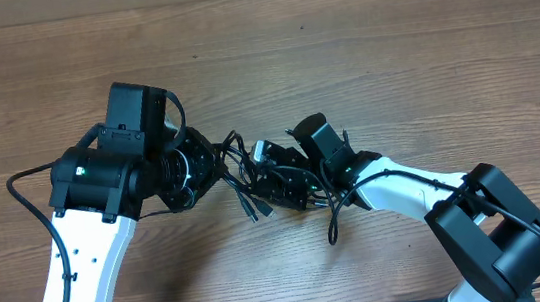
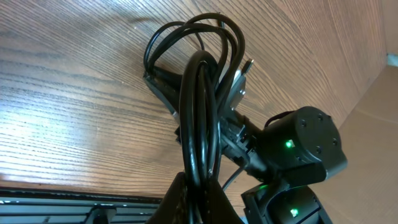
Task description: Untangle cables
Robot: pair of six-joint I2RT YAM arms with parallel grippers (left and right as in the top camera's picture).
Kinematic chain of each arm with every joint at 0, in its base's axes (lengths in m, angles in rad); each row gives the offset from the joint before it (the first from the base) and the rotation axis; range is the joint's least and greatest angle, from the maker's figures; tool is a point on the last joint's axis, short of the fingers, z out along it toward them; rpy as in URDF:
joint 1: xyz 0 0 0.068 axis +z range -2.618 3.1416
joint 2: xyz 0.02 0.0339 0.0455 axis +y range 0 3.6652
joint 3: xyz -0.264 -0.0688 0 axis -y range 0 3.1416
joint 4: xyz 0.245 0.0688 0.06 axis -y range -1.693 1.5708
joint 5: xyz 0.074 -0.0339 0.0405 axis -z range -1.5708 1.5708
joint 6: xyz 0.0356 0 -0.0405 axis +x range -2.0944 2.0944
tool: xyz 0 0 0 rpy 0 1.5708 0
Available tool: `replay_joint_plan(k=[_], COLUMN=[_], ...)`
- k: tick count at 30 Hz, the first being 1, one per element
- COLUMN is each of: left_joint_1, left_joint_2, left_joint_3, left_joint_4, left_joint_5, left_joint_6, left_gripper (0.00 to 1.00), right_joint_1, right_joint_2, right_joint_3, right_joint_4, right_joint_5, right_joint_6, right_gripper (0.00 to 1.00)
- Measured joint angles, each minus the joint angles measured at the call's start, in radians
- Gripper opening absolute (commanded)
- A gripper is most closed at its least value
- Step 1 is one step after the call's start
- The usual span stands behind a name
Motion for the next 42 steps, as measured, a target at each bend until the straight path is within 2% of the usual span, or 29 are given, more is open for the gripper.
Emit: replay_joint_plan(k=[13,14,17,29,37,42], left_joint_1=[0.0,0.0,0.0,0.0,0.0,0.0], left_joint_2=[0.0,0.0,0.0,0.0,0.0,0.0], left_joint_3=[0.0,0.0,0.0,0.0,0.0,0.0], left_joint_4=[-0.001,-0.001,0.0,-0.002,-0.065,-0.084], left_joint_5=[0.003,0.003,0.003,-0.002,-0.133,-0.24], left_joint_6=[-0.018,-0.018,-0.018,-0.018,-0.018,-0.018], left_gripper=[0.04,0.04,0.04,0.04,0.04,0.04], right_joint_1=[0.045,0.045,0.047,0.051,0.051,0.051], right_joint_2=[0.02,0.02,0.02,0.021,0.007,-0.1], right_joint_3=[0.0,0.0,0.0,0.0,0.0,0.0], right_joint_4=[0.003,0.003,0.003,0.018,0.031,0.022], right_joint_5=[0.001,0.002,0.001,0.002,0.006,0.028], right_joint_6=[0.0,0.0,-0.004,0.001,0.002,0.002], right_gripper=[0.24,0.23,0.04,0.04,0.04,0.04])
